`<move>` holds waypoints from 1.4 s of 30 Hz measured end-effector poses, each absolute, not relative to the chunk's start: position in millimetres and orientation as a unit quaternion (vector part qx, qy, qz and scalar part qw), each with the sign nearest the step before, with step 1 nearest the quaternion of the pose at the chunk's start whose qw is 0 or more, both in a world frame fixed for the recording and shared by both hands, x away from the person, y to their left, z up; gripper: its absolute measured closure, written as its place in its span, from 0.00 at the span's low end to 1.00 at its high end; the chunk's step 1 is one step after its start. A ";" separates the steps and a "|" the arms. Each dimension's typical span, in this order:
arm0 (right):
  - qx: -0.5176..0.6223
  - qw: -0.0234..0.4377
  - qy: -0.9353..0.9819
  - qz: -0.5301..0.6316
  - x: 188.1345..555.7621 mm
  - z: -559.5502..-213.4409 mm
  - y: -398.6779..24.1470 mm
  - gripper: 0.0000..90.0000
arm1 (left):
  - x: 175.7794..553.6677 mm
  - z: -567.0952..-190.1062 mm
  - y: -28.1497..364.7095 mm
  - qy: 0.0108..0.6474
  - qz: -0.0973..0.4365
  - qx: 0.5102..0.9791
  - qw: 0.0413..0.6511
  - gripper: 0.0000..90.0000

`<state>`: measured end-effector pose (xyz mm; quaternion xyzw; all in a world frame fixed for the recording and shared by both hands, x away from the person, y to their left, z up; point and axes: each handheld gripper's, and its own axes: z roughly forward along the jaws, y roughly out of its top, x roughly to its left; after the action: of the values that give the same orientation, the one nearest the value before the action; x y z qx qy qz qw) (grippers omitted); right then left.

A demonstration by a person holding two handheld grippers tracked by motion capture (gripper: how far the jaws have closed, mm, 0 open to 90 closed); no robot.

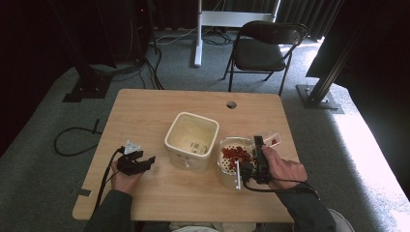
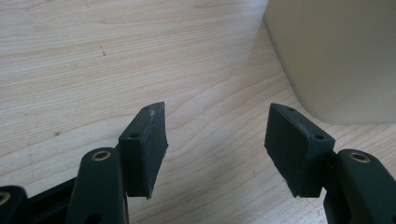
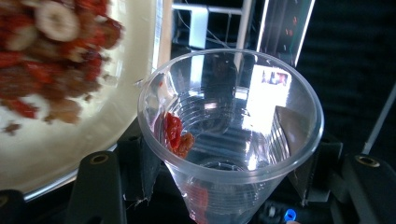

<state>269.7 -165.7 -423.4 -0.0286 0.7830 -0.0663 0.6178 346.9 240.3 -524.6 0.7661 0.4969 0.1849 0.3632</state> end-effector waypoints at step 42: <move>-0.001 0.618 0.786 -0.026 266.5 -413.5 -176.9 0.40 | 347.9 -526.4 239.8 0.498 0.181 0.768 0.360 0.44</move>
<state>266.5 -176.9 -413.5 -0.0013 0.7858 -0.0258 0.6180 347.9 239.8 -526.4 0.7677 0.4979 0.1810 0.3605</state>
